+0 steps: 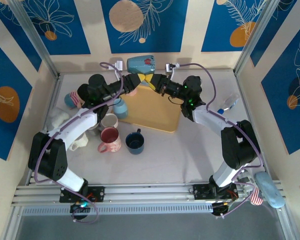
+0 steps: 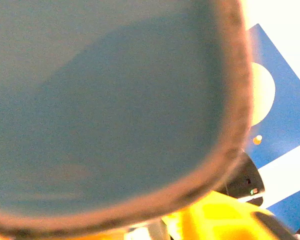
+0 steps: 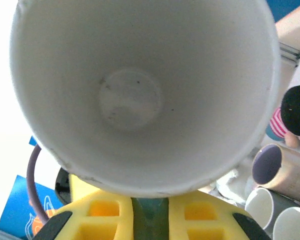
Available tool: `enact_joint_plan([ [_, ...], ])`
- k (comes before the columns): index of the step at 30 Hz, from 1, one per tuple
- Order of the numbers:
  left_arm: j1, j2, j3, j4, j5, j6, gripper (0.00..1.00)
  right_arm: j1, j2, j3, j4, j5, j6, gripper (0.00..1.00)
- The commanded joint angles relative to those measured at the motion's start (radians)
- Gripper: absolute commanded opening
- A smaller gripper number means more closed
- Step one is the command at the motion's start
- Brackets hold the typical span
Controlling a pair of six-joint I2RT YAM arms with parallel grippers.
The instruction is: Turn the mug right side up
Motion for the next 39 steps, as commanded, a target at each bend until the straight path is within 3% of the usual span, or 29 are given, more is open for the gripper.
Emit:
enact_joint_plan([
  [1,-0.004,-0.052,-0.014,-0.004,0.039,0.066,0.51,-0.003,-0.068,0.006,0.0,0.063,-0.048,0.0],
  [4,-0.004,-0.069,-0.016,-0.051,0.031,0.074,0.64,-0.004,-0.074,0.009,-0.007,0.057,-0.058,0.0],
  [8,-0.001,-0.101,-0.008,-0.177,0.006,0.079,0.73,-0.008,-0.084,0.02,-0.02,0.045,-0.077,0.0],
  [12,0.001,-0.161,0.021,-0.389,-0.016,0.194,0.78,-0.012,-0.115,0.032,-0.099,0.041,-0.132,0.0],
  [15,0.004,-0.244,0.006,-0.558,-0.123,0.305,0.88,-0.02,-0.148,0.034,-0.17,0.044,-0.183,0.0],
  [21,0.009,-0.349,-0.005,-0.774,-0.226,0.435,0.89,-0.051,-0.243,0.017,-0.341,0.069,-0.288,0.0],
  [29,0.009,-0.431,-0.016,-0.912,-0.336,0.528,0.89,-0.091,-0.426,0.001,-0.691,0.158,-0.53,0.0],
  [39,0.009,-0.453,-0.048,-0.942,-0.345,0.595,0.88,-0.161,-0.569,0.06,-1.238,0.473,-0.93,0.0],
])
